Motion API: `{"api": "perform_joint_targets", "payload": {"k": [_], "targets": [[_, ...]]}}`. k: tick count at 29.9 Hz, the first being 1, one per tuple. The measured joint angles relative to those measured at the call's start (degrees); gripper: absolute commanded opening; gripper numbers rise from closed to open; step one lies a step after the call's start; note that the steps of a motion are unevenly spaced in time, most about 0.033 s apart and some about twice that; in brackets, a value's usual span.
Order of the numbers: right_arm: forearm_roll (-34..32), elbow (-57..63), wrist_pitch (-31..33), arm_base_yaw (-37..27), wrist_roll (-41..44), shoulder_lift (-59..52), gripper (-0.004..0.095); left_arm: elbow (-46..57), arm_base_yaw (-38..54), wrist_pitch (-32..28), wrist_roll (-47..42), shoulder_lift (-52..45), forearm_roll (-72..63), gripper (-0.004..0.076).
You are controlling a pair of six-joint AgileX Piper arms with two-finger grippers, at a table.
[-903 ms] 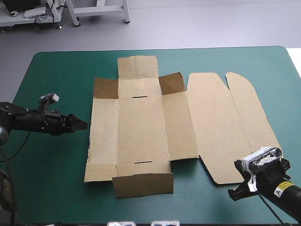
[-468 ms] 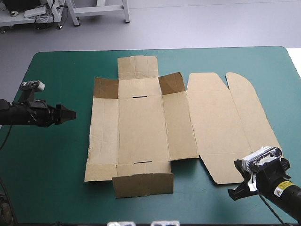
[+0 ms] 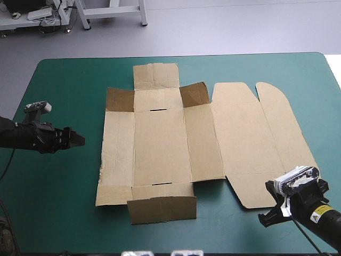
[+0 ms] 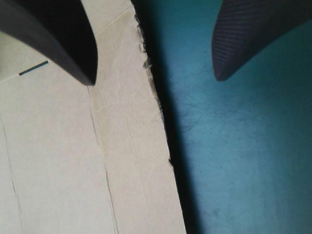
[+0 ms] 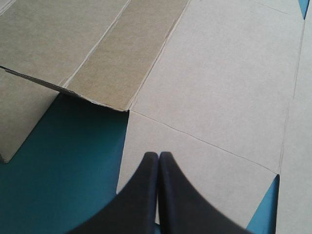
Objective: Fold the box
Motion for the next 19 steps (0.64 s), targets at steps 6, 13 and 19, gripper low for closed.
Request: {"api": "perform_joint_targets", "payload": {"k": [6, 13, 19], "targets": [[0.0, 0.0, 0.0, 0.0, 0.0, 0.0, -0.0018, 6.6, 0.0, -0.1, 0.2, 0.0, -0.8, 0.0484], [0.0, 0.0, 0.0, 0.0, 0.0, 0.0, -0.0018, 13.1, 0.0, -1.4, 2.2, 0.0, -3.0, 0.0484], [0.0, 0.0, 0.0, 0.0, 0.0, 0.0, -0.0018, 16.3, 0.0, -3.8, 4.2, 0.0, -5.7, 0.0484]]}}
